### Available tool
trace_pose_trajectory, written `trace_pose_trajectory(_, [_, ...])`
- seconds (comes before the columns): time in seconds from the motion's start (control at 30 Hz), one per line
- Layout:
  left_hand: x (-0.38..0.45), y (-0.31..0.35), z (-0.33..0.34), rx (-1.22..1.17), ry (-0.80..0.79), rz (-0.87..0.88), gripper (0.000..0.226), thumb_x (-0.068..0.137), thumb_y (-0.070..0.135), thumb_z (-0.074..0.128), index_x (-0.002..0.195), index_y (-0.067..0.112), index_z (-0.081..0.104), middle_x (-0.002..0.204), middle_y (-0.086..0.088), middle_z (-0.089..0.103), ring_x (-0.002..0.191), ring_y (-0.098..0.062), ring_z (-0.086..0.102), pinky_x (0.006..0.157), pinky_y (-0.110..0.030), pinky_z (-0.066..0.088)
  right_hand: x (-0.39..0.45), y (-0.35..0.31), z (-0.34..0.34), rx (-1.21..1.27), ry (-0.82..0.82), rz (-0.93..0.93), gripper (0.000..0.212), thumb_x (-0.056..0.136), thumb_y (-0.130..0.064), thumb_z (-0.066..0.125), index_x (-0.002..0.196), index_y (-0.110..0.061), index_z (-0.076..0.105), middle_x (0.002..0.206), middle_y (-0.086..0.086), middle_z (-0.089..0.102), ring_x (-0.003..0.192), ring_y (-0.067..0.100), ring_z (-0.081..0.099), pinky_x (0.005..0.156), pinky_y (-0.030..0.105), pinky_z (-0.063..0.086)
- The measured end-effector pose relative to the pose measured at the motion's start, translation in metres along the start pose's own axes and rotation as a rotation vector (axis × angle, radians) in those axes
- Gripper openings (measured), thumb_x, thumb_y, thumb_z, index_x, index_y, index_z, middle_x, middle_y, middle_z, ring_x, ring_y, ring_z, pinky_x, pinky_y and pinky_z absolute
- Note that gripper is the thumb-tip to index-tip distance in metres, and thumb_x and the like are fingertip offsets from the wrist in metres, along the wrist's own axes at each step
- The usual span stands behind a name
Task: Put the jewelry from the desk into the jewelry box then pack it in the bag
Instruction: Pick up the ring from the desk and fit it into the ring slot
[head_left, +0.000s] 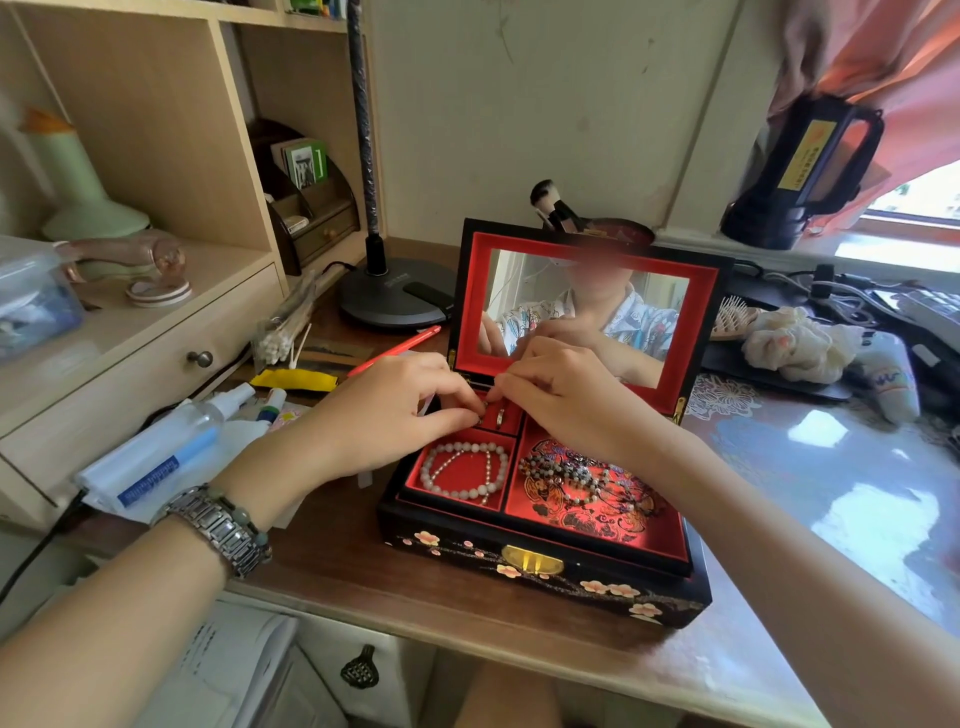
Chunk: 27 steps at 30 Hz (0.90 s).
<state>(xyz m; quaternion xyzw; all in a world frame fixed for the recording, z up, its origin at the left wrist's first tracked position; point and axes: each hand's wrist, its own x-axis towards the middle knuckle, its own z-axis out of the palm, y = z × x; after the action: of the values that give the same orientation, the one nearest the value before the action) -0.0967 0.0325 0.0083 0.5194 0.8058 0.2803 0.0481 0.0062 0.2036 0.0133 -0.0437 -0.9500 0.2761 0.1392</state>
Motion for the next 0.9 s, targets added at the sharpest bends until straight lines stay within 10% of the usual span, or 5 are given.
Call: trace_pose_trajectory(0.9, [0.0,0.006,-0.013,0.174,0.009,-0.018,0.02,0.09,0.036,0.056,0.106,0.029,0.066,0.106,0.012,0.058,0.1,-0.007,0.056,0.08,-0.038,0.054,-0.005,0.005,-0.009,-0.19,0.068,-0.11,0.016,0.09,-0.02,0.056,0.089,-0.013,0.071,0.091,0.003,0.062,0.08,0.018,0.058,0.075,0.036,0.051])
